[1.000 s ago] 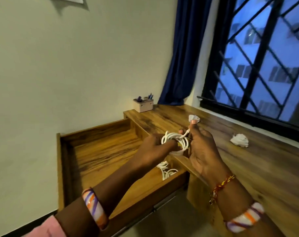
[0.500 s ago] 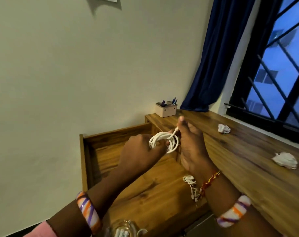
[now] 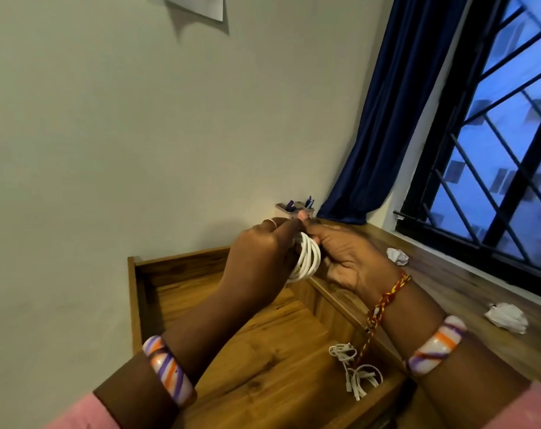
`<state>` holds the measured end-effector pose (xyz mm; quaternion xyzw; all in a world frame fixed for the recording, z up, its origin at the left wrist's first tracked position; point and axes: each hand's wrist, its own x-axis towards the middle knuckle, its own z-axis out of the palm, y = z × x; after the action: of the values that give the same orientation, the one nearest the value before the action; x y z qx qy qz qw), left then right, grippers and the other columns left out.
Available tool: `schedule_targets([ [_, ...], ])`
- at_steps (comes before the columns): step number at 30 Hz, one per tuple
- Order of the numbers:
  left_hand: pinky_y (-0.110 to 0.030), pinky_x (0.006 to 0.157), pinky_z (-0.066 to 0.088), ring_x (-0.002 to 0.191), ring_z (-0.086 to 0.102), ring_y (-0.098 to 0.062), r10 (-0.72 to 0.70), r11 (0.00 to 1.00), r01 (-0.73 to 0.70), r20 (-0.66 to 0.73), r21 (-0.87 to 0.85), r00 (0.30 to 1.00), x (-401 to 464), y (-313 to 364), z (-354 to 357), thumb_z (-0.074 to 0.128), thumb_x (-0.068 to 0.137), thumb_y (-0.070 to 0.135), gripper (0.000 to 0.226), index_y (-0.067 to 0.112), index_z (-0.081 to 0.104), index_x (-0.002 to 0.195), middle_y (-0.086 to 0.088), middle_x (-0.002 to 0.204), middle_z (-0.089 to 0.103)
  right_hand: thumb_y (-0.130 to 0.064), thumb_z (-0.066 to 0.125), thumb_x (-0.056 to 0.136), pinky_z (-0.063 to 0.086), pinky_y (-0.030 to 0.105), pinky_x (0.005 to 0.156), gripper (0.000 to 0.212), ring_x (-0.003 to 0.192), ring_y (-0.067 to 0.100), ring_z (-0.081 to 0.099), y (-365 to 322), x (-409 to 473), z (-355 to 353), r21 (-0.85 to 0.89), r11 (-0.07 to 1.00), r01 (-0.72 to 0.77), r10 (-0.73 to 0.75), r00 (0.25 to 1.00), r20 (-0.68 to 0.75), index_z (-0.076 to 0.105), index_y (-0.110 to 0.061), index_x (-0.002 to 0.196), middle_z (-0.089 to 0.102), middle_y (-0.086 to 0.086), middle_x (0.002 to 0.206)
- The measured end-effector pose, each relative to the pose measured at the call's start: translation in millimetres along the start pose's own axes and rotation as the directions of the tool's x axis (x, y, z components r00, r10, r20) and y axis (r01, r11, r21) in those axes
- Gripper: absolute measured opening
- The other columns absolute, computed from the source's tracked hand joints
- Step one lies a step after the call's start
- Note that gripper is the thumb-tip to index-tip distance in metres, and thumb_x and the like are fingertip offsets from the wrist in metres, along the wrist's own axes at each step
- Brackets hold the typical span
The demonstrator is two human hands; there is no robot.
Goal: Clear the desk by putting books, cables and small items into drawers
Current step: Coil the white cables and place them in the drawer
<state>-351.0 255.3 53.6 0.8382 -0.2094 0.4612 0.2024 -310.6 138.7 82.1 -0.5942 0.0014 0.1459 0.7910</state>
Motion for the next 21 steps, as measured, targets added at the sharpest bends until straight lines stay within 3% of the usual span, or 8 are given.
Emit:
schedule_targets([
  [3, -0.034, 0.048, 0.055, 0.055, 0.067, -0.031, -0.012, 0.996, 0.010, 0.026, 0.092, 1.000, 7, -2, 2, 0.068, 0.074, 0.004, 0.023, -0.003, 0.067, 0.096, -0.019, 0.071, 0.070, -0.022, 0.055, 0.089, 0.056, 0.037, 0.072, 0.023, 0.066, 0.021, 0.064, -5, -5, 0, -0.032, 0.999, -0.009, 0.010, 1.000, 0.029, 0.062, -0.001, 0.089, 0.065, 0.012, 0.077],
  [6, -0.025, 0.055, 0.039, 0.070, 0.063, -0.025, -0.165, 0.970, 0.145, 0.091, 0.194, 0.982, 17, 0, 8, 0.057, 0.088, 0.017, 0.026, 0.004, 0.059, 0.111, -0.013, 0.091, 0.070, -0.032, 0.052, 0.090, 0.058, 0.025, 0.052, 0.029, 0.058, 0.013, 0.069, -11, -19, -7, -0.227, 0.952, 0.203, -0.205, 0.979, 0.015, 0.064, -0.006, 0.093, 0.071, 0.004, 0.067],
  [8, -0.023, 0.054, 0.033, 0.067, 0.053, -0.020, -0.271, 0.952, 0.264, 0.026, 0.152, 0.962, 27, 2, 14, 0.050, 0.092, 0.021, 0.023, 0.007, 0.055, 0.109, -0.011, 0.094, 0.067, -0.038, 0.057, 0.085, 0.054, 0.019, 0.054, 0.028, 0.066, 0.008, 0.070, -10, -34, -11, -0.427, 0.824, 0.374, -0.377, 0.923, 0.081, 0.069, -0.015, 0.093, 0.074, -0.002, 0.073],
  [11, -0.026, 0.048, 0.033, 0.062, 0.048, -0.018, -0.365, 0.931, 0.365, -0.011, 0.016, 0.931, 50, 17, 18, 0.053, 0.089, 0.021, 0.014, 0.010, 0.052, 0.097, -0.011, 0.089, 0.065, -0.035, 0.062, 0.081, 0.055, 0.028, 0.061, 0.019, 0.066, 0.015, 0.066, -12, -51, -19, -0.480, 0.730, 0.487, -0.520, 0.851, 0.074, 0.072, -0.019, 0.081, 0.072, 0.009, 0.076],
  [15, -0.022, 0.047, 0.031, 0.059, 0.043, -0.012, -0.235, 0.972, 0.235, -0.001, 0.011, 0.972, 68, 53, 23, 0.057, 0.088, 0.024, 0.018, 0.012, 0.051, 0.100, -0.008, 0.089, 0.066, -0.032, 0.055, 0.087, 0.055, 0.033, 0.063, 0.016, 0.065, 0.015, 0.063, -22, -67, -41, -0.533, 0.661, 0.528, -0.622, 0.783, 0.006, 0.068, -0.022, 0.087, 0.069, 0.011, 0.075],
  [17, -0.021, 0.052, 0.033, 0.063, 0.042, -0.013, -0.158, 0.987, 0.158, 0.032, 0.021, 0.987, 68, 74, 28, 0.057, 0.088, 0.028, 0.025, 0.013, 0.051, 0.107, -0.008, 0.094, 0.067, -0.026, 0.051, 0.091, 0.056, 0.030, 0.065, 0.015, 0.072, 0.010, 0.065, -27, -76, -59, -0.678, 0.511, 0.529, -0.710, 0.704, 0.014, 0.064, -0.026, 0.098, 0.068, -0.001, 0.078],
  [19, -0.017, 0.048, 0.027, 0.060, 0.039, -0.009, -0.104, 0.994, 0.106, 0.067, -0.027, 0.992, 68, 99, 33, 0.056, 0.089, 0.033, 0.027, 0.013, 0.055, 0.107, -0.005, 0.092, 0.067, -0.018, 0.047, 0.092, 0.055, 0.036, 0.068, 0.018, 0.075, 0.013, 0.064, -36, -88, -81, -0.809, 0.369, 0.459, -0.754, 0.656, 0.029, 0.063, -0.021, 0.100, 0.067, -0.004, 0.081],
  [21, -0.020, 0.047, 0.030, 0.060, 0.046, -0.011, -0.058, 0.991, 0.070, 0.113, -0.112, 0.992, 71, 121, 37, 0.057, 0.088, 0.035, 0.024, 0.014, 0.061, 0.098, -0.003, 0.086, 0.067, -0.013, 0.047, 0.091, 0.054, 0.044, 0.069, 0.019, 0.072, 0.019, 0.064, -44, -101, -104, -0.863, 0.326, 0.386, -0.756, 0.655, 0.007, 0.066, -0.015, 0.093, 0.067, 0.003, 0.079],
])
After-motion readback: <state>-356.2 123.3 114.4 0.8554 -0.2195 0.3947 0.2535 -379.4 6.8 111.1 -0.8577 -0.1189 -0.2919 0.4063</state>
